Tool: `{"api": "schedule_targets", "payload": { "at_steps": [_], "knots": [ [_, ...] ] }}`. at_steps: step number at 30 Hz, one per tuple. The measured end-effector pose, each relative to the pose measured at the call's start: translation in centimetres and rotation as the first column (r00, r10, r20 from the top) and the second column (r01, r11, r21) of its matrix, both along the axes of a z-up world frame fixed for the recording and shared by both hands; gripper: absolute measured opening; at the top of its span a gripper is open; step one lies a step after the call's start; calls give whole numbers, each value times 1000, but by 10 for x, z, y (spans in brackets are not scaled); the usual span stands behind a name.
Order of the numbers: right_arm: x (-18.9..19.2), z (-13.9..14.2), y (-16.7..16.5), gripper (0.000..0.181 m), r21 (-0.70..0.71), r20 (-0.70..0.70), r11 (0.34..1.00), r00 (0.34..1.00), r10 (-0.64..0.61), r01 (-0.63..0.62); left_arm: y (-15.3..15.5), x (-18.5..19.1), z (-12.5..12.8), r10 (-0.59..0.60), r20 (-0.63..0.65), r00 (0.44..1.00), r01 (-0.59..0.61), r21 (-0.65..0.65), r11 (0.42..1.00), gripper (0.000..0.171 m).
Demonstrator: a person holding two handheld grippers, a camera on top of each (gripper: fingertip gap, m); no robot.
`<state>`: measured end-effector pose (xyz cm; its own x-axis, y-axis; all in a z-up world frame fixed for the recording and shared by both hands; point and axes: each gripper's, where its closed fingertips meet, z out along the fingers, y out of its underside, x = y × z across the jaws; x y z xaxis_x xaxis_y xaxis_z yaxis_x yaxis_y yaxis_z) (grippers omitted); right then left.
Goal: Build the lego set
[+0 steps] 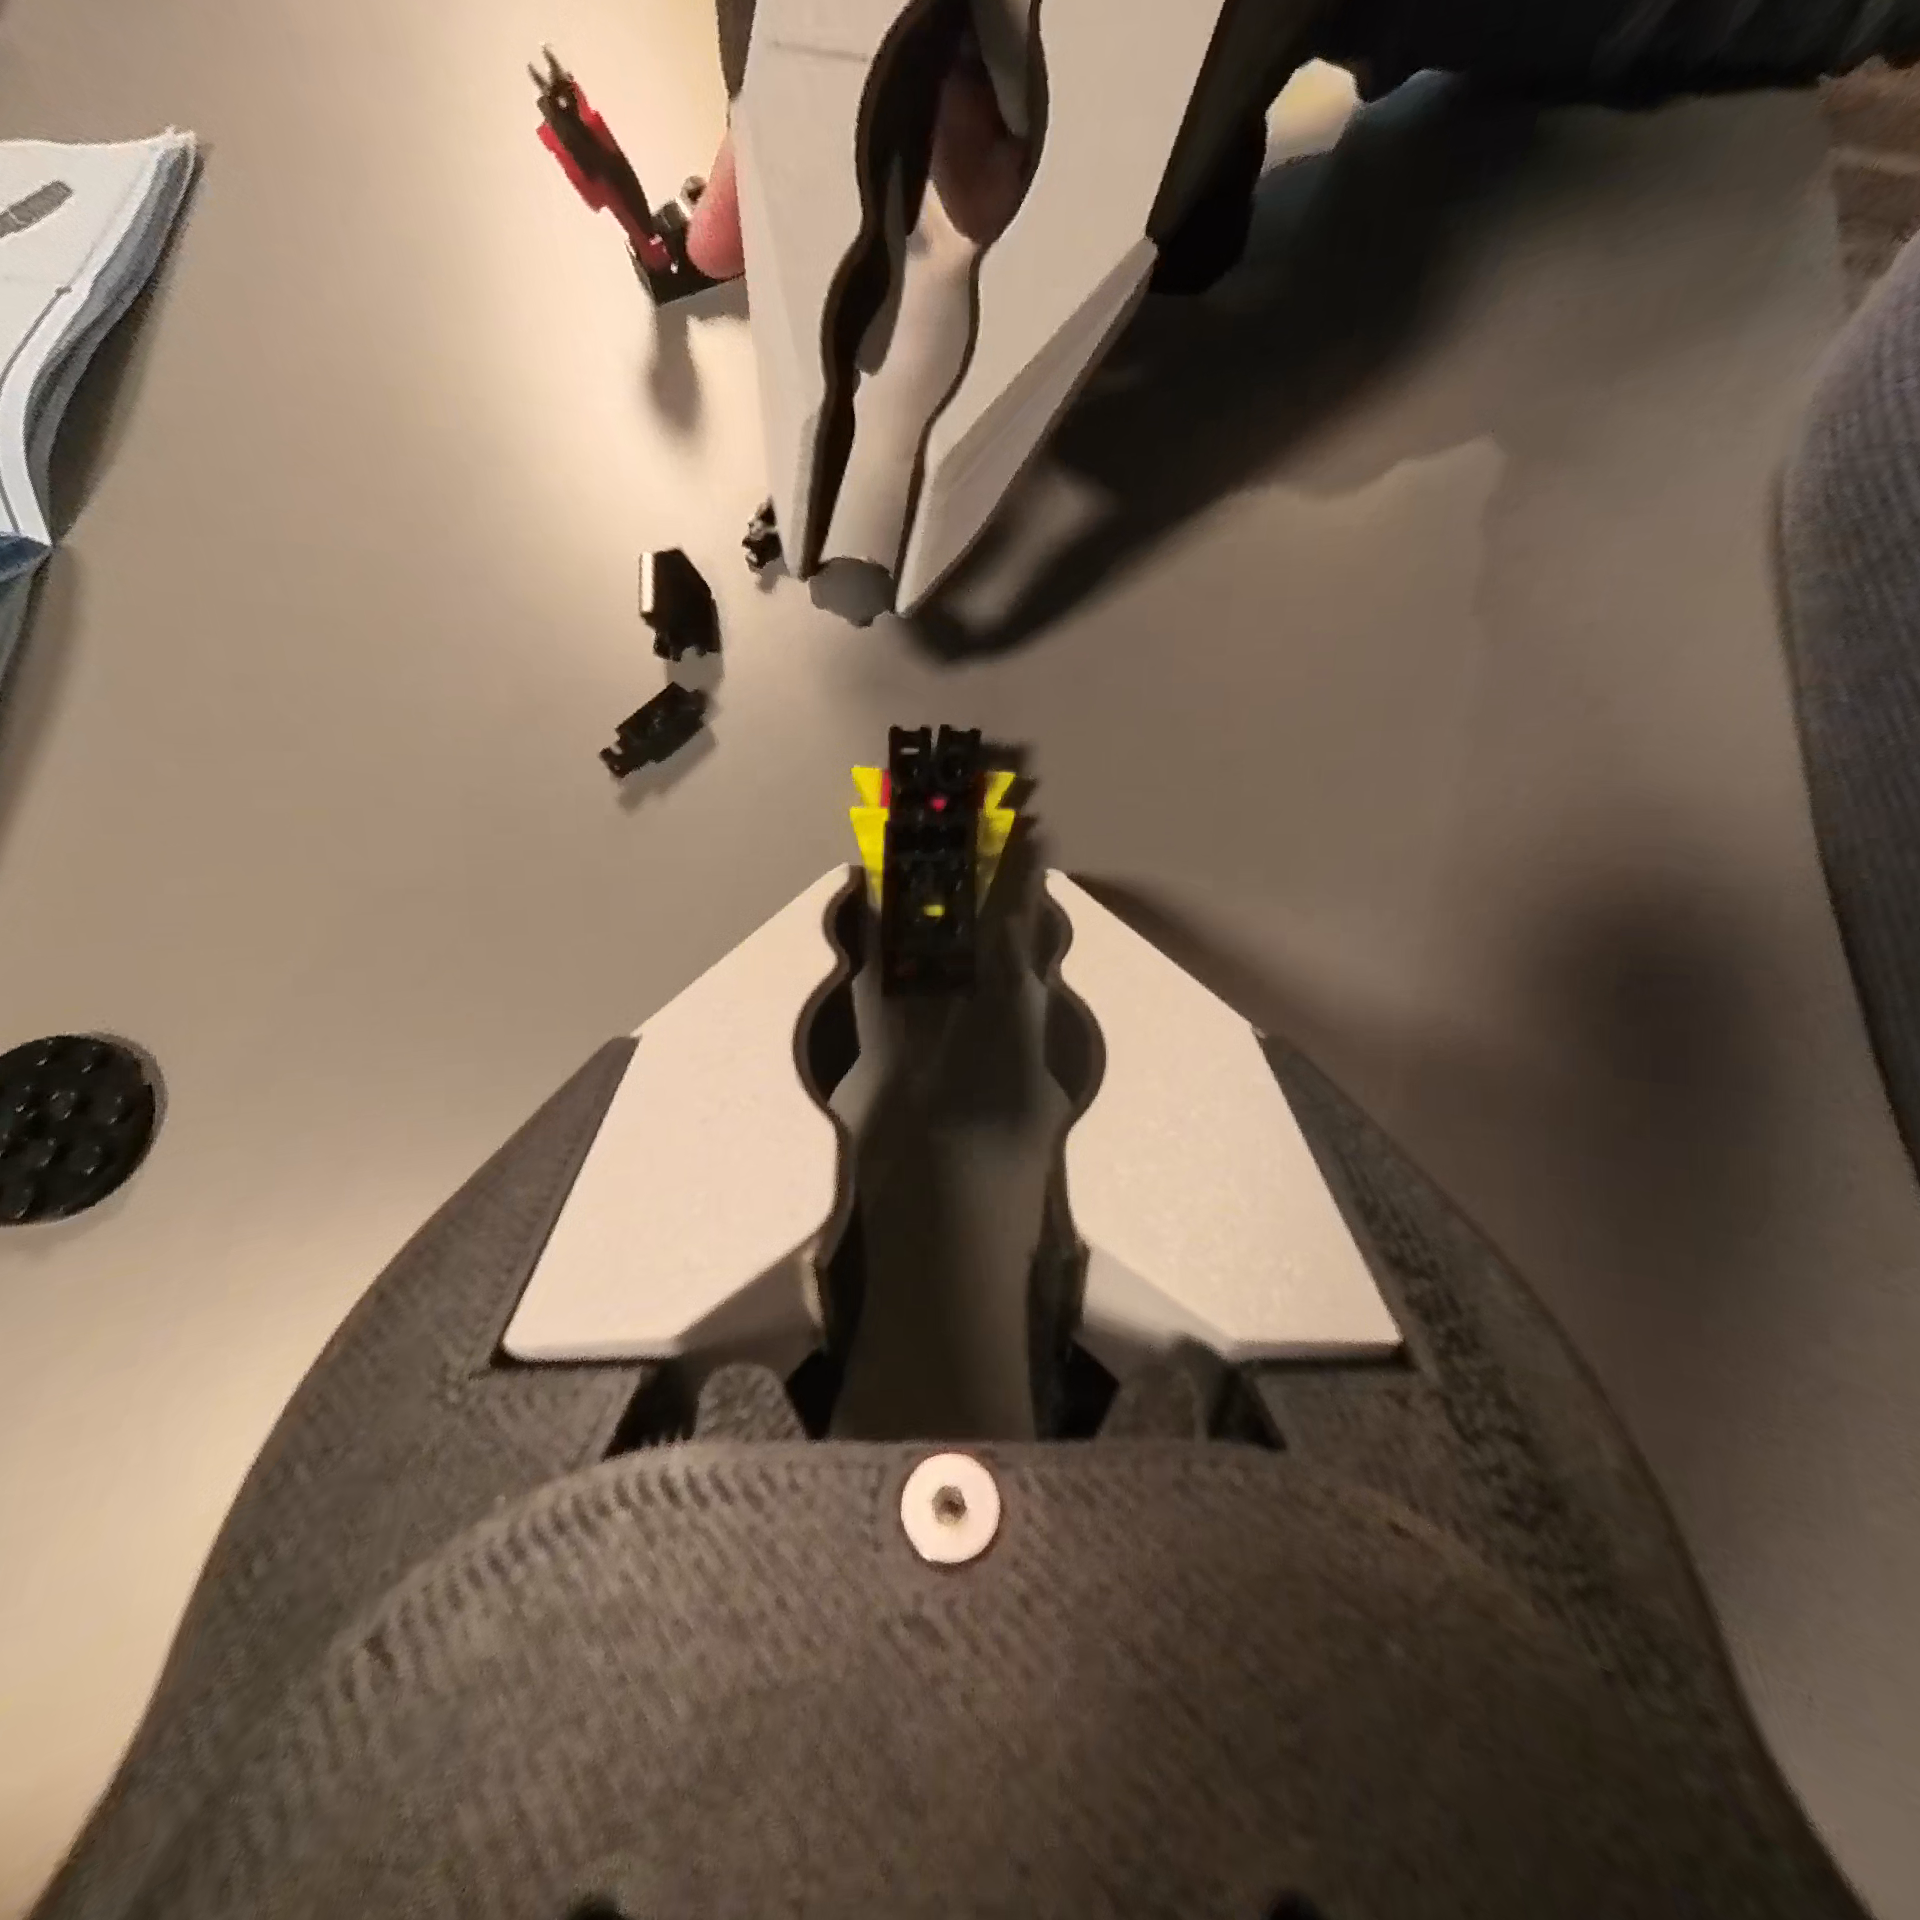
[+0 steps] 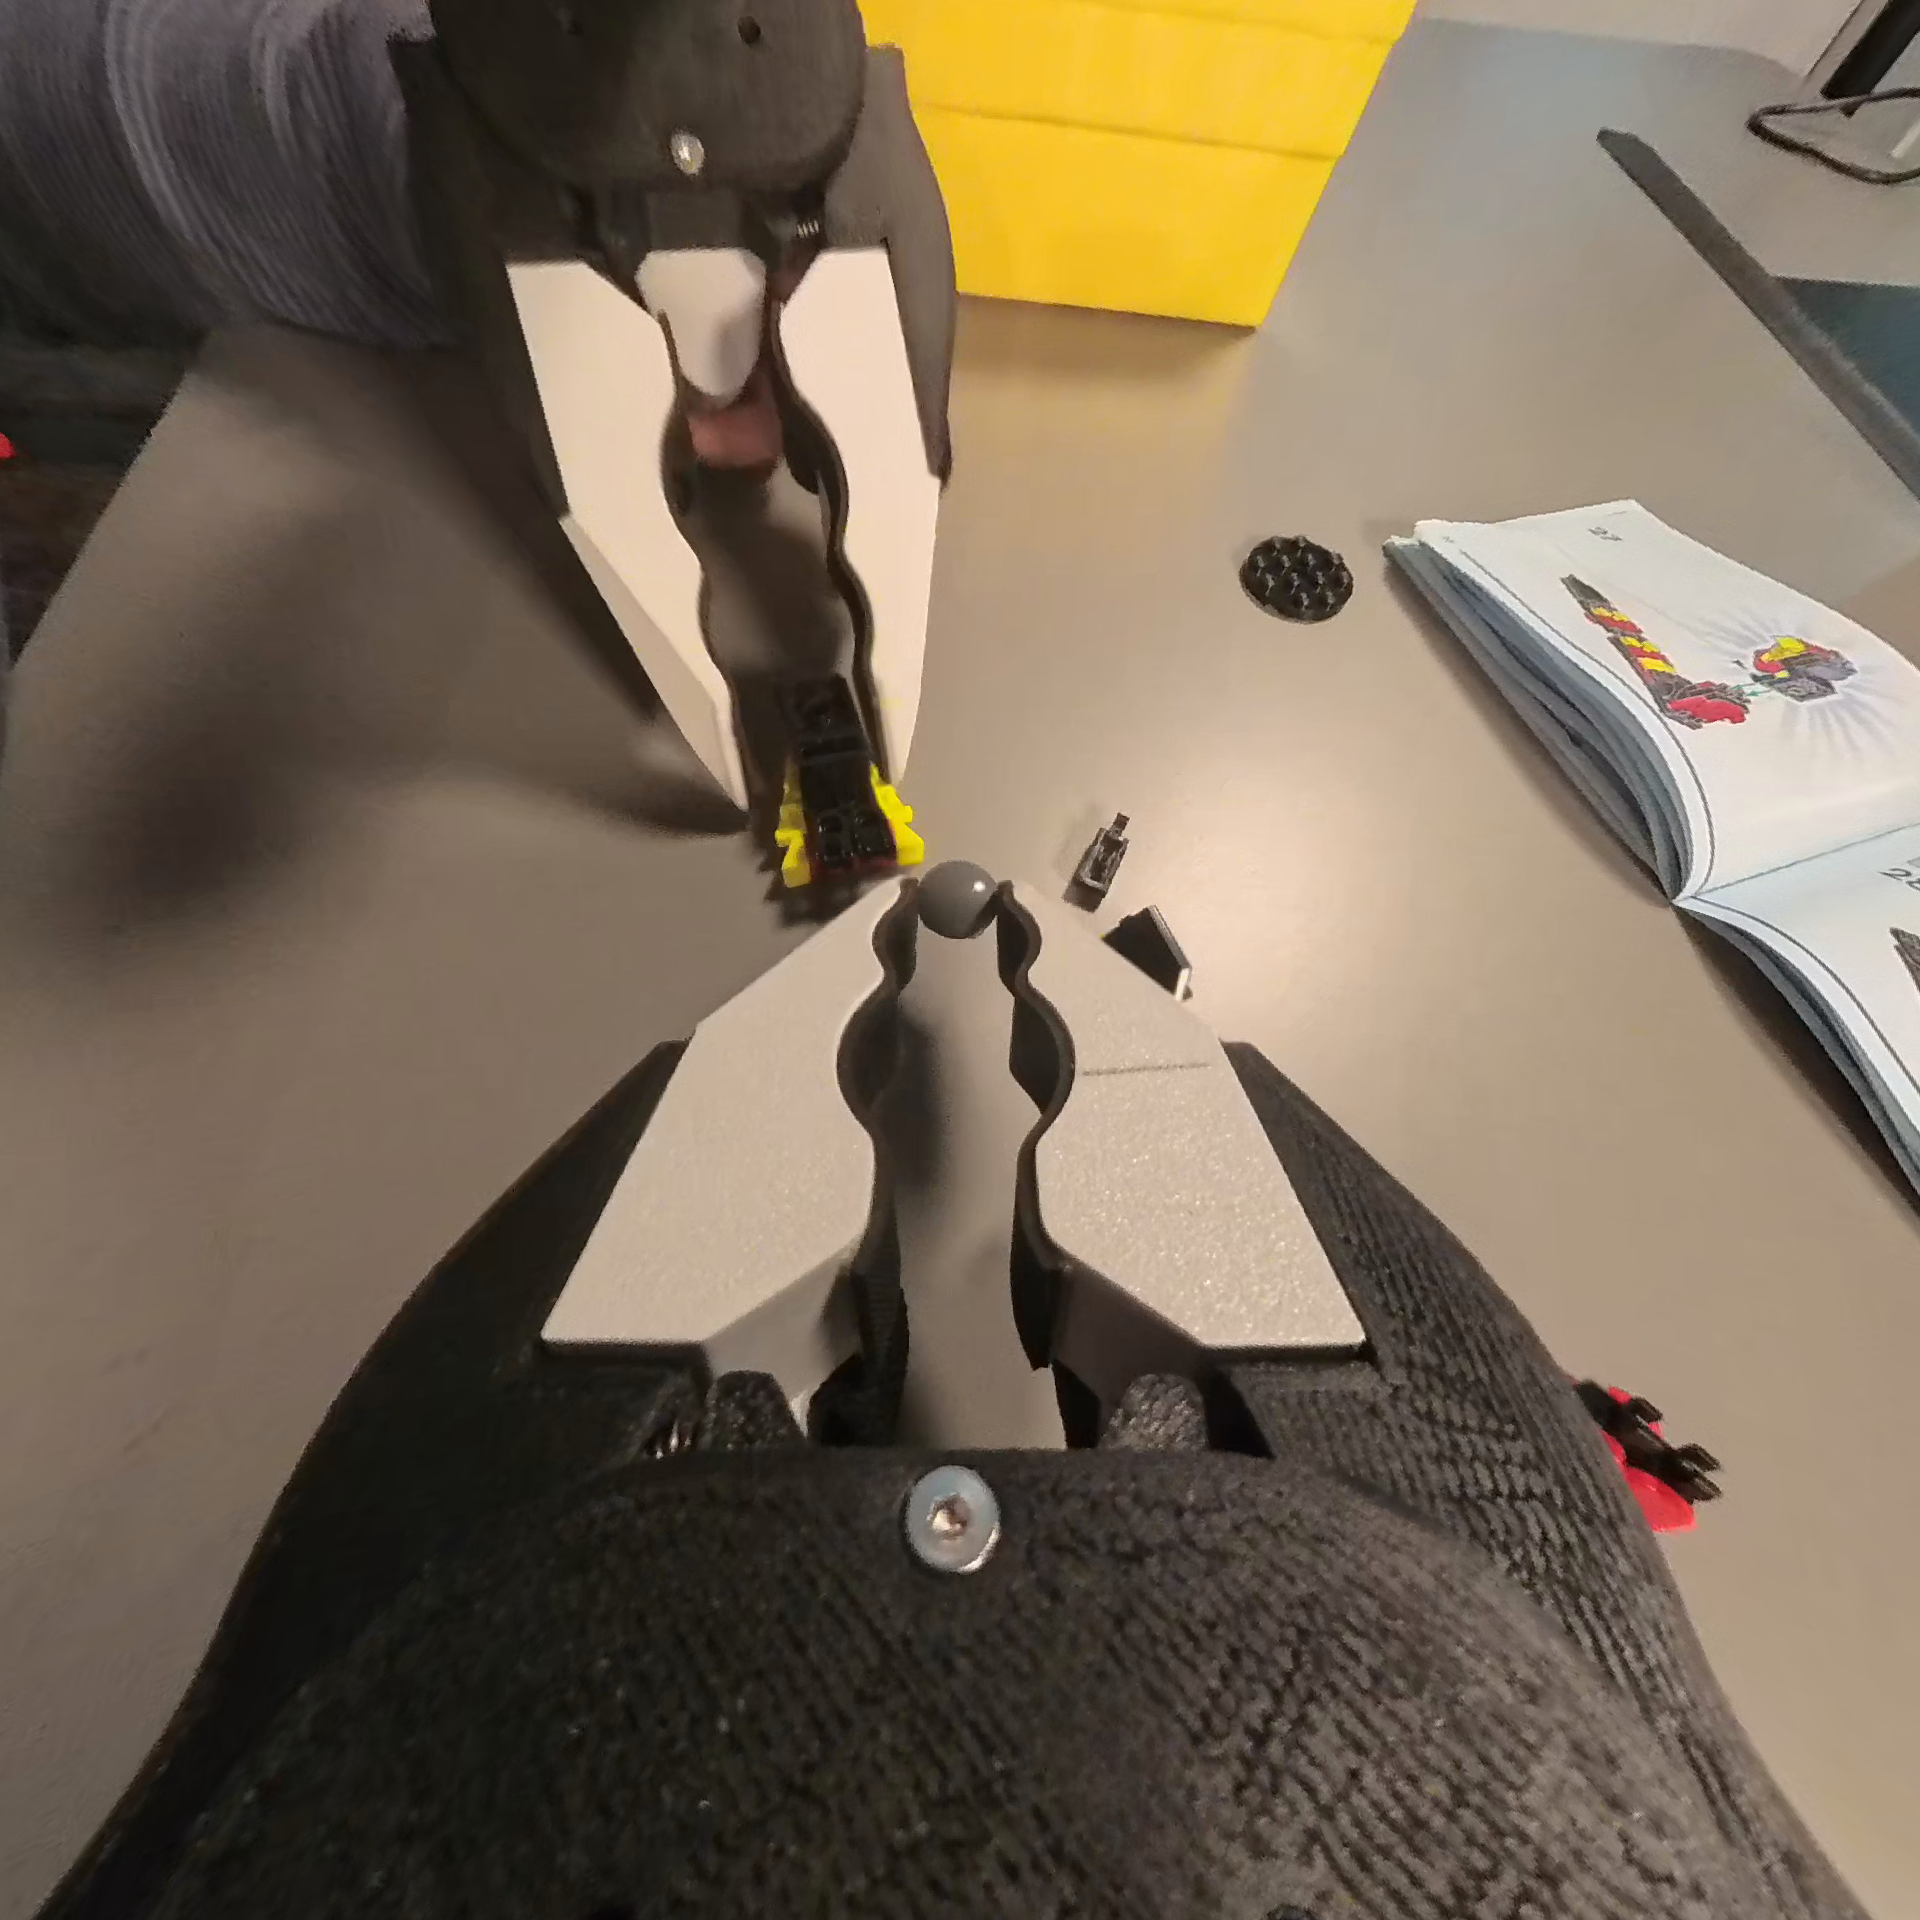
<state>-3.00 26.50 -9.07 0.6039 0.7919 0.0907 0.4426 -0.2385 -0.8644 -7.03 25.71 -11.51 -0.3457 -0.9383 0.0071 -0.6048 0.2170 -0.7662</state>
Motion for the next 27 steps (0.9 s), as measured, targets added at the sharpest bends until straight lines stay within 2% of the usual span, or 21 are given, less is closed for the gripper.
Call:
{"api": "schedule_targets", "payload": {
  "at_steps": [4,8,12,22,27],
  "knots": [
    [-12,6,-2,13,23,-23,998,998,51,-51,-1,2,-2,1,-11,1000,-1,7,1000,27],
    [-23,3,-1,13,30,31,994,994,101,-102,0,2,-2,9,-12,1000,-9,6,1000,24],
    [-30,4,-3,12,3,29,989,989,144,-145,0,2,-2,9,-11,1000,-9,8,1000,24],
    [-26,-3,-2,12,-38,104,985,980,171,-168,0,2,-3,9,-10,1000,-8,10,1000,24],
    [-29,0,-4,12,-50,82,981,978,190,-186,0,2,-3,8,-11,1000,-8,10,1000,23]
  ]
}}
